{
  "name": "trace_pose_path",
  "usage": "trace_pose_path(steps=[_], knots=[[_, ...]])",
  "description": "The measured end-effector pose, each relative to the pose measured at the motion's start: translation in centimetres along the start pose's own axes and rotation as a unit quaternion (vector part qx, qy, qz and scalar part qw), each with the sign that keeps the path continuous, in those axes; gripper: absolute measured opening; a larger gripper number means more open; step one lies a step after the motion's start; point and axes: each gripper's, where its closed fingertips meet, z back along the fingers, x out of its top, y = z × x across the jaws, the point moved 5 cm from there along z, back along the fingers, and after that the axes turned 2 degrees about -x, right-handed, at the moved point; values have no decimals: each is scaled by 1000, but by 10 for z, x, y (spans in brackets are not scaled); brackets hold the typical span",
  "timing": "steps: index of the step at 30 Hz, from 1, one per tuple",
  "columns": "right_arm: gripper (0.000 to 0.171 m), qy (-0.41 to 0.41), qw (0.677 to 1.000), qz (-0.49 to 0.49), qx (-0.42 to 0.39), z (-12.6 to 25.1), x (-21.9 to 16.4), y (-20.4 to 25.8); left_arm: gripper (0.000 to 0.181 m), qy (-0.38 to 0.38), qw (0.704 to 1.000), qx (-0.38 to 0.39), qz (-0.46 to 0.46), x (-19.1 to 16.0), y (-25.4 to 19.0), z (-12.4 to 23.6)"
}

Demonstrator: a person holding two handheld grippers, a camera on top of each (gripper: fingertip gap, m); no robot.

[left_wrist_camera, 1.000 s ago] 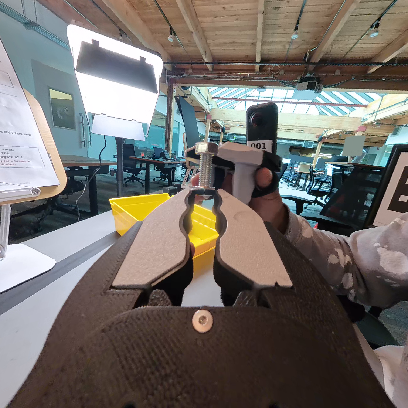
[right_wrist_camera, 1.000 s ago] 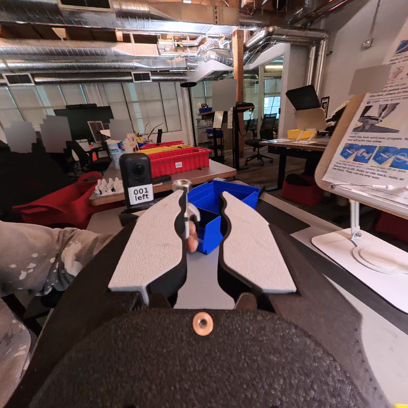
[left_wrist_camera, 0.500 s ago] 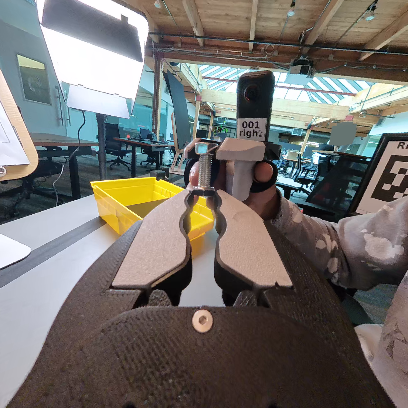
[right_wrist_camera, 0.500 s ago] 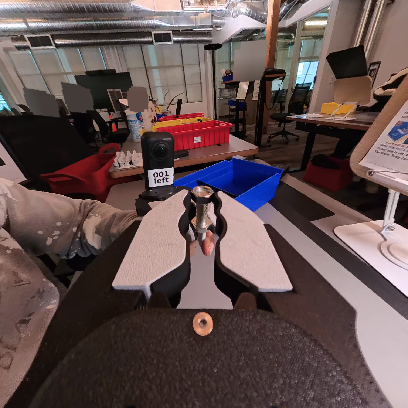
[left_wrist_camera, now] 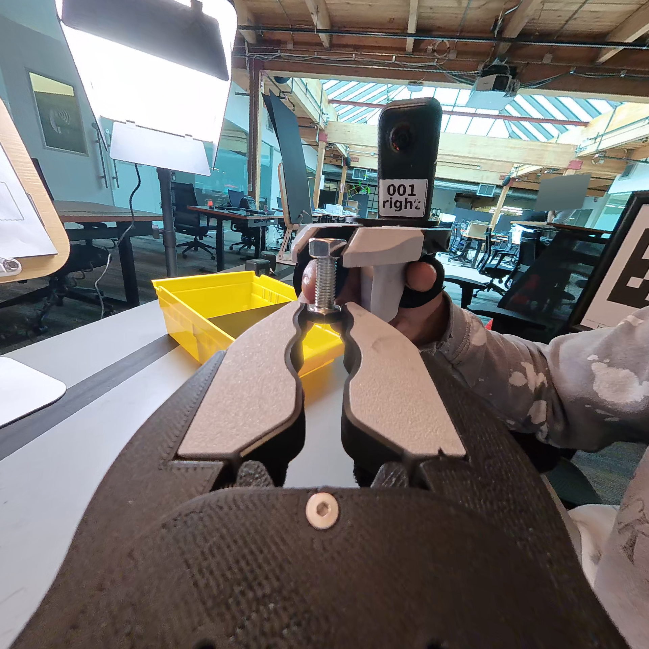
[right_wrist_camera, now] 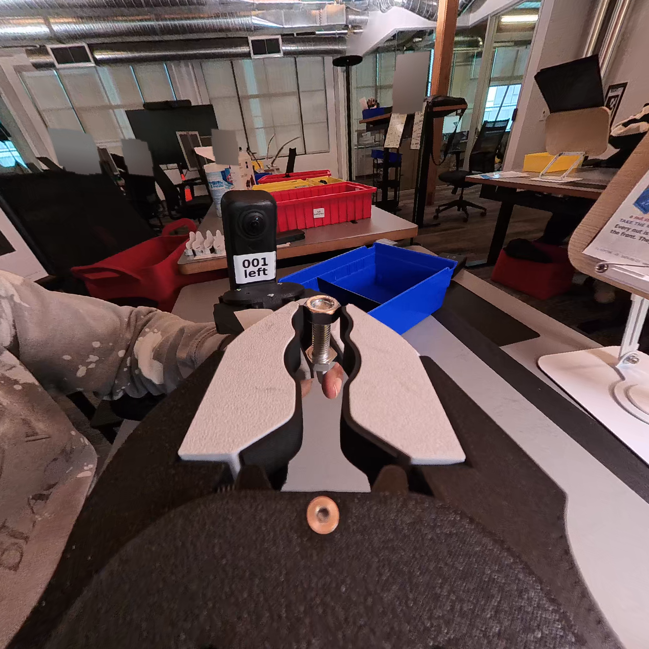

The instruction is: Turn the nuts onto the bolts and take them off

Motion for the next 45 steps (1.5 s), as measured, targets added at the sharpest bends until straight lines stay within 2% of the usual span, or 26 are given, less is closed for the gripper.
trace_pose_path(steps=[13, 17, 20, 26, 27, 29, 32, 36, 39, 40, 41, 45], knots=[[19, -7, 1000, 15, 3, 1, 3, 3, 18, -13, 1000, 4, -19, 3, -3, 2], [33, -21, 1000, -5, -5, 8, 7, -5, 18, -40, 999, 2, -11, 9, -2, 6], [19, -53, 998, -19, -35, 16, 13, -16, 18, -54, 998, 2, -11, 14, -1, 10], [32, -41, 999, -3, -10, 5, 12, 2, 18, -45, 999, 4, -13, 9, -1, 7], [31, -42, 999, 2, -23, 5, 12, -1, 18, -46, 999, 5, -13, 9, -1, 7], [17, -54, 997, -17, -57, 13, 16, -12, 18, -51, 999, 2, -16, 12, -2, 9], [22, -70, 996, -19, -53, 19, 22, -12, 18, -52, 998, 6, -20, 14, -2, 9], [35, -47, 999, 2, -24, 7, 19, 5, 19, -45, 999, 9, -19, 9, -1, 7], [33, -42, 998, 13, -49, 7, 17, 0, 18, -49, 999, 7, -19, 11, -3, 7], [21, -45, 997, 0, -59, 10, 18, -5, 18, -53, 998, 4, -19, 13, -3, 9], [18, -59, 995, -6, -76, 15, 21, -10, 18, -54, 998, 7, -21, 14, -2, 9], [27, -61, 996, -1, -59, 17, 23, -6, 18, -53, 998, 8, -20, 14, -2, 9]])
